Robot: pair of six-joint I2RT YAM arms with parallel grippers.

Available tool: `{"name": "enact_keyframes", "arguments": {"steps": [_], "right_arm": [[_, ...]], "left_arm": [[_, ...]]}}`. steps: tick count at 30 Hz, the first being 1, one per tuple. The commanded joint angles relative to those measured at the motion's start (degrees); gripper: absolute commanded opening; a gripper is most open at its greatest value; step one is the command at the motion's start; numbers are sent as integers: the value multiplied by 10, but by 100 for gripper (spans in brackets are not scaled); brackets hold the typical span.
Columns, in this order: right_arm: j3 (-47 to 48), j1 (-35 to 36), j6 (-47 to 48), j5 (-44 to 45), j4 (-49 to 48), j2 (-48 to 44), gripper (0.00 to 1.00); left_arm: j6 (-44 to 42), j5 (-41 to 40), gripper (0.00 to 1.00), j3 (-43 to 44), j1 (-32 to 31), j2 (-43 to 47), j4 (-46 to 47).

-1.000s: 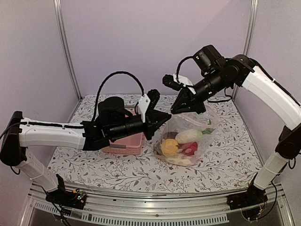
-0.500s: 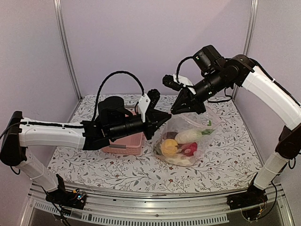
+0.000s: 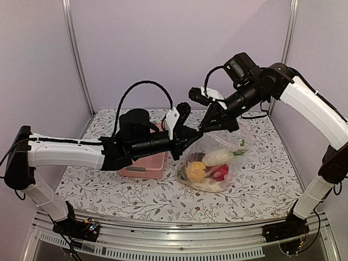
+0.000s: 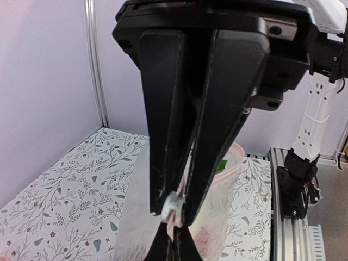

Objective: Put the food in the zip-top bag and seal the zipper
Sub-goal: Hold the zipper food storage bag at the center of the board, then zip the zipper on the zipper food storage bag.

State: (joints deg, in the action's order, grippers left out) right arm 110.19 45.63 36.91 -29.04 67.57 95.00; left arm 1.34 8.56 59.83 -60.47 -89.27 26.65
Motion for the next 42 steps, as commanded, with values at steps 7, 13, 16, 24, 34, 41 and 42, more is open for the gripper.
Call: {"name": "enact_keyframes", "arguments": {"steps": [7,13,16,24,34,41,42], "right_arm": [[1,-7,5,10,28,10,0],[-2,-76,28,1,51,17,0],[-19,-106,43,-1,61,15,0],[-80,-189,85,6,82,-20,1],[-146,-257,125,24,94,-66,1],[-155,-271,132,33,102,-75,2],[-156,-272,133,34,103,-76,2]], "left_arm": [[-10,-22,0,-15,9,29,28],[-10,-39,0,-42,19,50,40],[-8,-45,0,-54,23,57,45],[-8,-54,0,-77,38,80,41],[0,-57,0,-101,52,97,47],[2,-53,0,-102,54,96,51],[2,-53,0,-103,55,95,51]]}}
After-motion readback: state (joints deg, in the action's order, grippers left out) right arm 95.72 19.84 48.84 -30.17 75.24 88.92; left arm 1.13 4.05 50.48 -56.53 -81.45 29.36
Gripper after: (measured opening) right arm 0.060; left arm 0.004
